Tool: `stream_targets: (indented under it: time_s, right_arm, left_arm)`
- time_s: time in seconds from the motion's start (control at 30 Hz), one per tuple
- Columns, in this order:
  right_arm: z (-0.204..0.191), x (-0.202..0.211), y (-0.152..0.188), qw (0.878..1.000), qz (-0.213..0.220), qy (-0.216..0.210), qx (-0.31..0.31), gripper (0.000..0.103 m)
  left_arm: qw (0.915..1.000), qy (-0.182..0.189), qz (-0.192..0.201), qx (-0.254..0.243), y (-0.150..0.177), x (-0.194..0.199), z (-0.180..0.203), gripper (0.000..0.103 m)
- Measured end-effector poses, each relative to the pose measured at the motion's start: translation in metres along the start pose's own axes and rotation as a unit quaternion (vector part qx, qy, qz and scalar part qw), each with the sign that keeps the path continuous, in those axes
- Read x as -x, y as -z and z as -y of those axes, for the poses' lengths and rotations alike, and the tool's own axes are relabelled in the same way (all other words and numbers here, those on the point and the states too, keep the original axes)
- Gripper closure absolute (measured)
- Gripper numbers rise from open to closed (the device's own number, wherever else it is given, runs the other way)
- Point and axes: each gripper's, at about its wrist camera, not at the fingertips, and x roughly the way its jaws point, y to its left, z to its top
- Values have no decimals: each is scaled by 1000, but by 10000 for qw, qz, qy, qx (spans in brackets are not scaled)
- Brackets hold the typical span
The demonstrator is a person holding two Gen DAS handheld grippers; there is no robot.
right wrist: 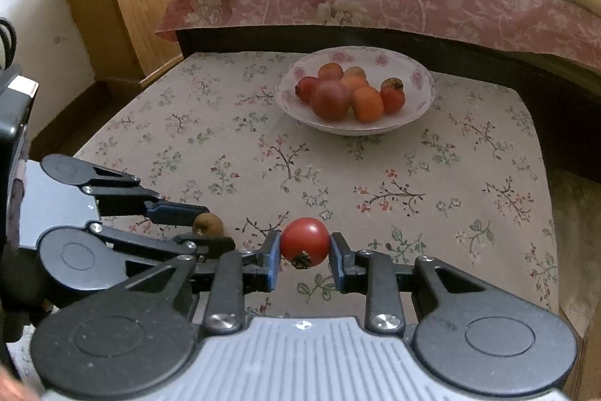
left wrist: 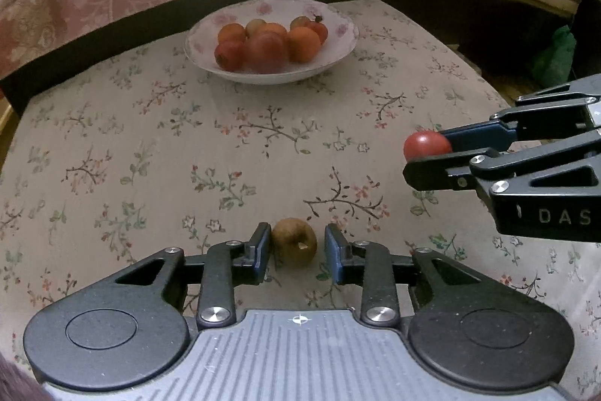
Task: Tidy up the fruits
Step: 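Carry the kiwi and red tomato in both tools over the plate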
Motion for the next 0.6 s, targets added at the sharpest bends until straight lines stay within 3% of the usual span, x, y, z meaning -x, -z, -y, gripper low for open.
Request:
stream_targets:
  time_s: [0.33,0.6]
  right_arm:
    - [1,-2,0,10000,-5,-2,-18,74]
    - [2,-2,-17,9998,195,-34,-16,74]
  left_arm:
    - [10000,-34,80,7,0,4,1,70]
    - [9990,35,410,146,-23,12,0,70]
